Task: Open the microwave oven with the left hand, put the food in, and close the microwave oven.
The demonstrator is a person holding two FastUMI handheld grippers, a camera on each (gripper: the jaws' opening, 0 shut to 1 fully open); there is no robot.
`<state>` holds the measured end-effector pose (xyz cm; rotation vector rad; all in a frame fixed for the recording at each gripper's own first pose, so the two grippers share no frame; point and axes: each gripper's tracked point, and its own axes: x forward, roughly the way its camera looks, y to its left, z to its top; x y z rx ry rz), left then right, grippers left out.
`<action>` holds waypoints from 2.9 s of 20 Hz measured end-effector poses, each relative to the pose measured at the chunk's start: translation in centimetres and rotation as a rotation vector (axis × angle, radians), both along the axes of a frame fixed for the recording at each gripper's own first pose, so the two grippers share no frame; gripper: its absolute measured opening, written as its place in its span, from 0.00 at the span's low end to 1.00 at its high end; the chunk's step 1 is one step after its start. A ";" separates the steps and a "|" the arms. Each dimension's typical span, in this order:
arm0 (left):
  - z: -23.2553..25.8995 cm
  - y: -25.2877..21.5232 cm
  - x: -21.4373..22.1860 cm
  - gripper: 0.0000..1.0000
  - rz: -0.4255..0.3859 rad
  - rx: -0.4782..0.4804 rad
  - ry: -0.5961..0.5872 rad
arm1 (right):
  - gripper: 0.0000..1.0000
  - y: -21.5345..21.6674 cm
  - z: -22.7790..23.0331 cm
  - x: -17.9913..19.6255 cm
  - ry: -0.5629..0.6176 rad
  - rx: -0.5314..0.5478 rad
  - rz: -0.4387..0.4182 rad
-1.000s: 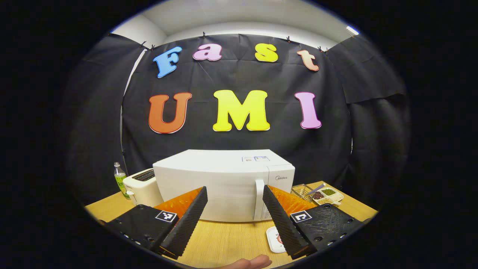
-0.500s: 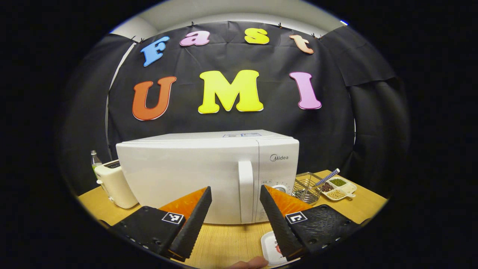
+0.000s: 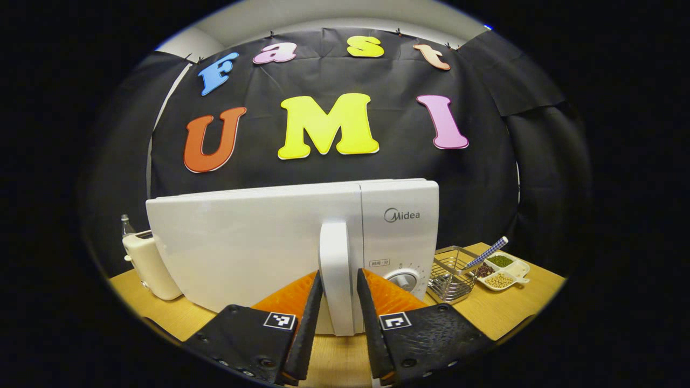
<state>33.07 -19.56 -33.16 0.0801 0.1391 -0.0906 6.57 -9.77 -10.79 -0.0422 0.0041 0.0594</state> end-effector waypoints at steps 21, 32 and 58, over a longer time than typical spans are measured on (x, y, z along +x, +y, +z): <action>-0.4 -0.2 0.0 0.12 0.049 -0.024 0.104 | 1.00 0.3 -3.0 1.5 0.065 0.051 0.015; -0.5 -0.4 -0.4 0.12 0.003 -0.063 0.040 | 1.00 1.4 -4.5 2.0 0.087 0.040 0.029; -0.1 3.8 -10.0 0.01 -0.120 -0.082 0.096 | 0.95 3.3 -7.6 3.2 0.138 0.044 0.055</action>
